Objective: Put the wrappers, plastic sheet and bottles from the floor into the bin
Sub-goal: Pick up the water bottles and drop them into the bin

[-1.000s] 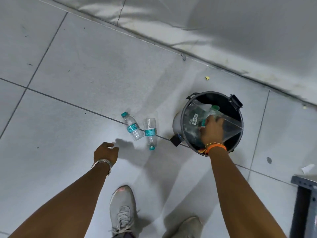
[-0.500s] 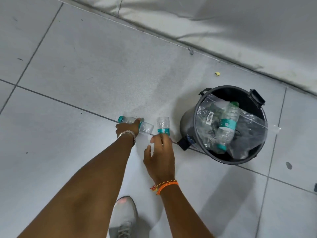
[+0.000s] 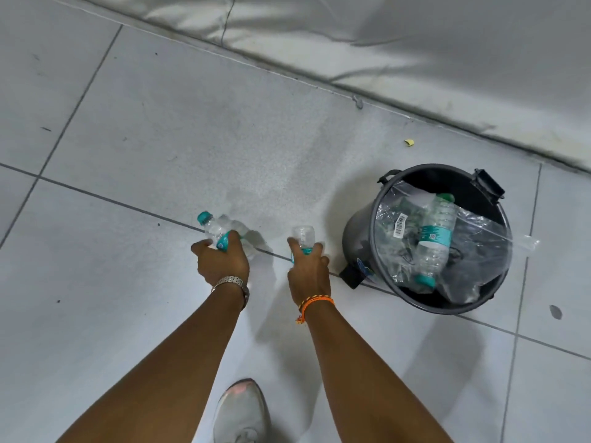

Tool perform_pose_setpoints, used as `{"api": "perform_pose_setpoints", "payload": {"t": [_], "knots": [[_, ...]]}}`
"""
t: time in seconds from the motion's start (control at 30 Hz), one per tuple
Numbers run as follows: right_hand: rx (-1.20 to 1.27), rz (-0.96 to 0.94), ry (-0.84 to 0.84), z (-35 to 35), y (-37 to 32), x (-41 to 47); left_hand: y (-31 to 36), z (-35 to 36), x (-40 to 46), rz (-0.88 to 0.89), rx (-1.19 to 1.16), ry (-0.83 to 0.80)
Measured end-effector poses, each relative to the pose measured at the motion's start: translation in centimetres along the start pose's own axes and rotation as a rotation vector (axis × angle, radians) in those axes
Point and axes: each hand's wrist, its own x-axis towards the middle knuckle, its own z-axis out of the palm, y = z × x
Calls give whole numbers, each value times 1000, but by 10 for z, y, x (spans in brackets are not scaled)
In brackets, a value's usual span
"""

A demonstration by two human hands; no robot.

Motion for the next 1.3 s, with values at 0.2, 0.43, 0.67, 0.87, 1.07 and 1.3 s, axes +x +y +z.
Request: {"api": "perform_pose_setpoints", "payload": {"t": [0.2, 0.43, 0.67, 0.87, 1.07, 1.3], "knots": [[58, -76, 12, -11, -7, -60, 86, 3, -91, 504, -100, -212], [366, 82, 67, -121, 54, -207, 151, 51, -245, 1023, 386, -713], [537, 307, 506, -179, 120, -226, 122, 63, -218, 868, 910, -623], [612, 278, 663, -246, 138, -154, 121, 28, -218, 1033, 985, -459], [473, 344, 483, -227, 140, -82, 111, 21, -211, 1052, 967, -365], [255, 408, 238, -210, 147, -63, 102, 12, -199, 1035, 939, -342]]}}
